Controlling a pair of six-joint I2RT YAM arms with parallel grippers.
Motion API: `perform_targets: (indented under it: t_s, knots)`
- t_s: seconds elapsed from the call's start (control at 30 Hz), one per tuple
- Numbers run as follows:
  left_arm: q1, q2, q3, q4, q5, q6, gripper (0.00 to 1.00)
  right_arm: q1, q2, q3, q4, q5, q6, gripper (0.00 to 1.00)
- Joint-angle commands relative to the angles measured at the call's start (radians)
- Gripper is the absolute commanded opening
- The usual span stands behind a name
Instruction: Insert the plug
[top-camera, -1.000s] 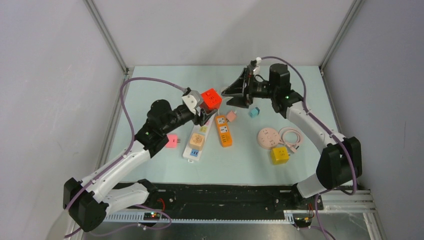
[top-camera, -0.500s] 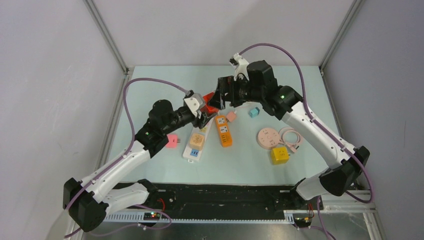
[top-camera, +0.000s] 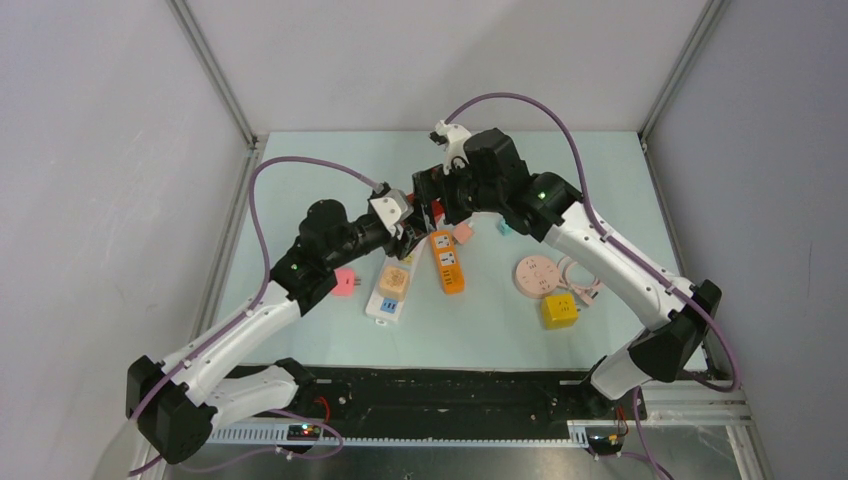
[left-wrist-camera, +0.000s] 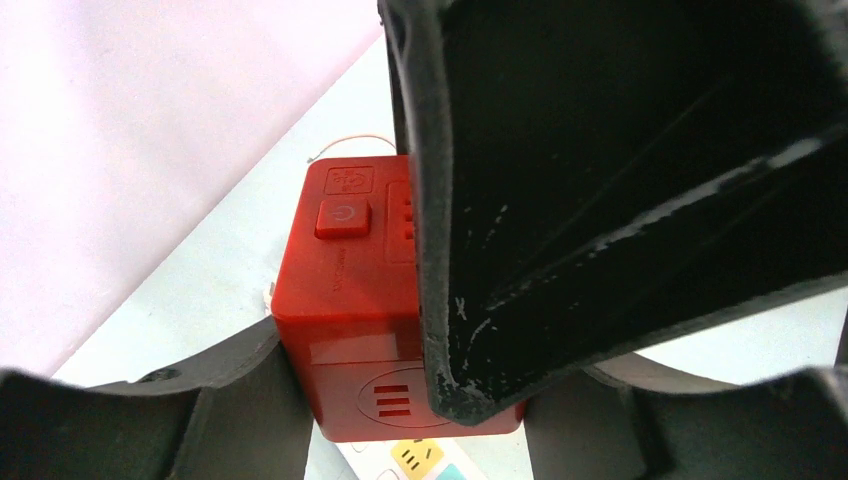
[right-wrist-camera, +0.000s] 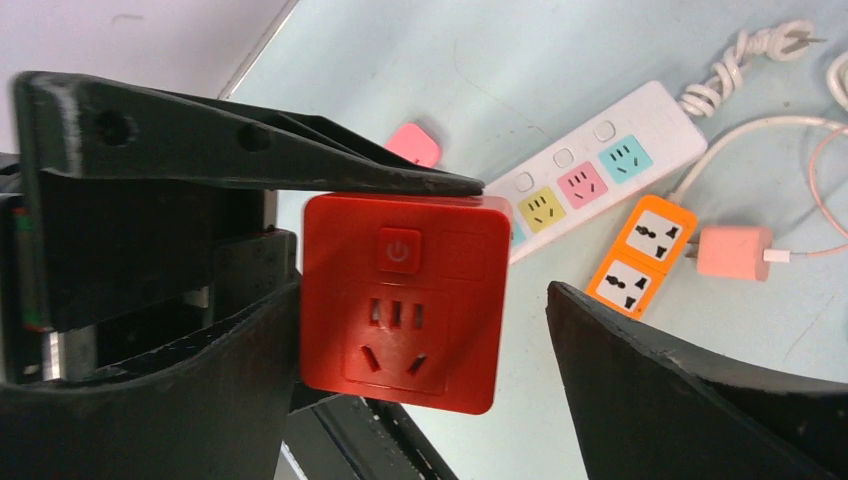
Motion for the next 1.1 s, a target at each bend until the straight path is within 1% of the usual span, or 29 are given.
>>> perform_targets:
  t_s: [0.0,0.2,0.27,0.3,0.37,0.4,0.47,0.5,0.57,0.63,0.67,0.7,0.73,0.77,0.8,0.83,0.87,0.9,0.93,0.97,1.03,1.07]
  knots:
    - [-0.006,-0.016,0.033,0.076,-0.005,0.025,0.03,0.005,0.018,0.036,-0.01,0.014,-0.012,0.88]
    - [-0.005,-0.017,0.034,0.073,0.0,0.034,0.15,0.008,0.049,0.05,-0.018,0.012,-0.013,0.67]
    - [-0.006,-0.014,0.037,0.071,-0.001,0.036,0.18,0.013,0.062,0.062,-0.025,0.017,-0.014,0.63]
    - [-0.006,-0.014,0.036,0.071,-0.001,0.039,0.19,0.016,0.068,0.072,-0.034,0.027,-0.014,0.63]
    - [-0.005,-0.01,0.039,0.069,0.001,0.045,0.19,0.026,0.09,0.091,-0.051,0.047,-0.025,0.72]
    - [-0.006,-0.009,0.041,0.069,-0.001,0.046,0.19,0.038,0.092,0.093,-0.053,0.057,-0.037,0.82]
    - [-0.005,-0.007,0.042,0.065,-0.009,0.054,0.18,0.054,0.091,0.087,-0.039,0.086,-0.05,0.89]
    - [-0.005,-0.006,0.042,0.064,-0.012,0.06,0.17,0.054,0.092,0.084,-0.034,0.084,-0.049,0.89]
    - [-0.005,-0.006,0.042,0.062,-0.016,0.067,0.17,0.045,0.098,0.087,-0.03,0.072,-0.033,0.85]
    - [-0.005,-0.009,0.041,0.059,-0.024,0.07,0.18,0.032,0.101,0.087,-0.028,0.061,-0.009,0.69]
    - [-0.005,-0.01,0.039,0.059,-0.028,0.073,0.18,0.027,0.101,0.087,-0.027,0.055,-0.005,0.65]
    - [-0.006,-0.011,0.038,0.057,-0.033,0.075,0.19,0.019,0.1,0.087,-0.026,0.05,0.001,0.57]
    - [-0.005,-0.011,0.039,0.055,-0.035,0.075,0.2,0.016,0.101,0.09,-0.027,0.04,0.003,0.53]
    - [-0.005,-0.01,0.039,0.054,-0.038,0.074,0.22,0.007,0.102,0.093,-0.03,0.036,0.007,0.43]
    - [-0.005,-0.01,0.04,0.054,-0.041,0.067,0.28,0.003,0.105,0.099,-0.034,0.025,0.008,0.37]
    - [-0.005,-0.007,0.043,0.054,-0.055,0.059,0.33,-0.005,0.108,0.102,-0.04,0.021,0.011,0.25]
    - [-0.004,-0.004,0.046,0.054,-0.068,0.032,0.47,-0.008,0.11,0.108,-0.042,0.018,0.011,0.18]
    - [-0.005,-0.002,0.053,0.053,-0.098,0.019,0.55,-0.017,0.111,0.11,-0.046,0.015,0.012,0.08]
    - [-0.004,-0.002,0.054,0.051,-0.111,-0.004,0.71,-0.022,0.111,0.11,-0.045,0.014,0.011,0.03]
    - [-0.004,-0.004,0.054,0.051,-0.135,-0.013,0.84,-0.033,0.111,0.11,-0.046,0.012,0.008,0.0]
    - [-0.005,-0.011,0.048,0.046,-0.178,-0.044,0.97,-0.058,0.111,0.11,-0.041,-0.002,-0.007,0.0]
    - [-0.004,-0.018,0.049,0.034,-0.196,-0.074,0.98,-0.08,0.109,0.107,-0.038,-0.012,-0.014,0.0]
